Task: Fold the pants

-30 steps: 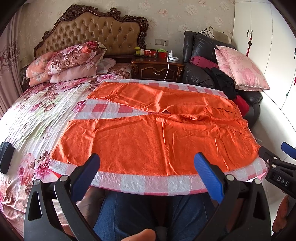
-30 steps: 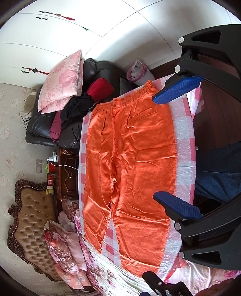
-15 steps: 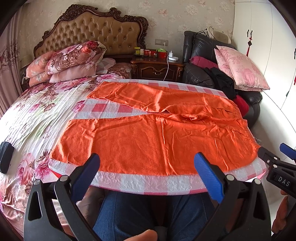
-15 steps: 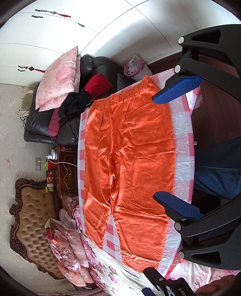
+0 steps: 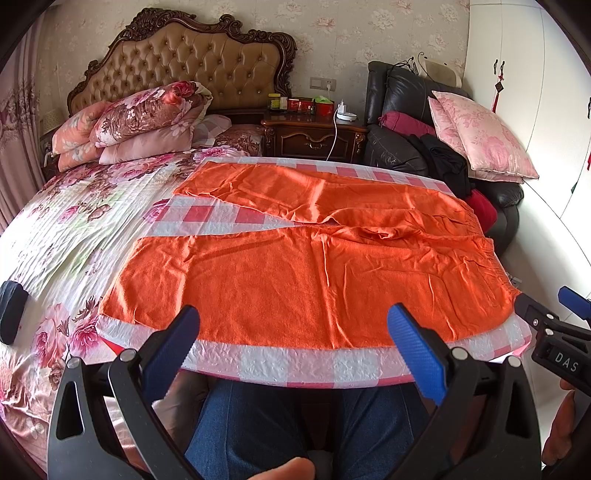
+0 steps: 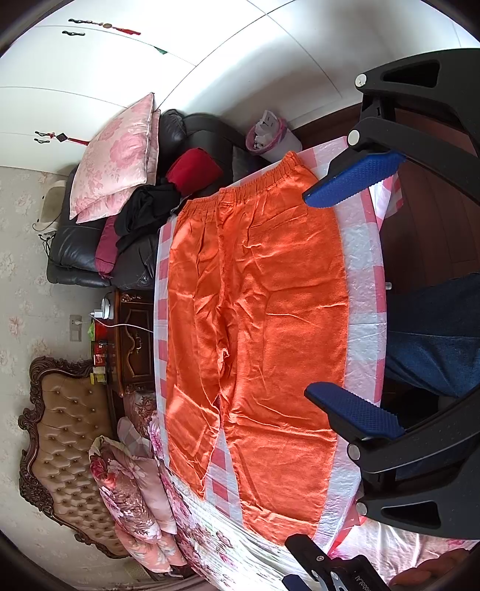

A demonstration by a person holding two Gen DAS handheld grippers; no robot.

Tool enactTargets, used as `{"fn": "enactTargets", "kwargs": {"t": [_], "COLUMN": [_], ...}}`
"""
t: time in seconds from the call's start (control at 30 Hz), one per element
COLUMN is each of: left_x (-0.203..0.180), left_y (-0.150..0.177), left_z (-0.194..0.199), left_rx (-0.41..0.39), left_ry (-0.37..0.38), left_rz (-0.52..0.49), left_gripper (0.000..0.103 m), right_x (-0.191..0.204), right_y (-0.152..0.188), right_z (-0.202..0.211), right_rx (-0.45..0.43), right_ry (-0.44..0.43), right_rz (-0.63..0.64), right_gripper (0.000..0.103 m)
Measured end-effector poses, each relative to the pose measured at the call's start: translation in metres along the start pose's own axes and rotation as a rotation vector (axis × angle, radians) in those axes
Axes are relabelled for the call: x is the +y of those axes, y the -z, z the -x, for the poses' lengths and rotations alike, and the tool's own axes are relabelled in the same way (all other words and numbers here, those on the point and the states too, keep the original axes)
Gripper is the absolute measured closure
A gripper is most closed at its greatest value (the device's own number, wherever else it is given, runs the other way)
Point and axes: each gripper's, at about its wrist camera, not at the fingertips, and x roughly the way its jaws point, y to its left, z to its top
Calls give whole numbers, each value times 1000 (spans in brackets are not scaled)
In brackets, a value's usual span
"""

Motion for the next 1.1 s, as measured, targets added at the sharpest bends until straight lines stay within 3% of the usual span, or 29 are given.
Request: {"fn": "enactTargets", "kwargs": {"t": [0.9,1.1], "left_x": [2,1], "left_y": [1,12], "left_z": [-1,-20], "left_rx": [4,45], "left_ry": [2,57], "left_rz": [1,22], "left_gripper": [2,2], "right_x": [-1,-15], "right_y": [3,1], "right_z": [-2,-25], "right_rx": [4,32], "right_ry": [2,-24], "right_rz": [0,-26], "right_gripper": [11,11]}}
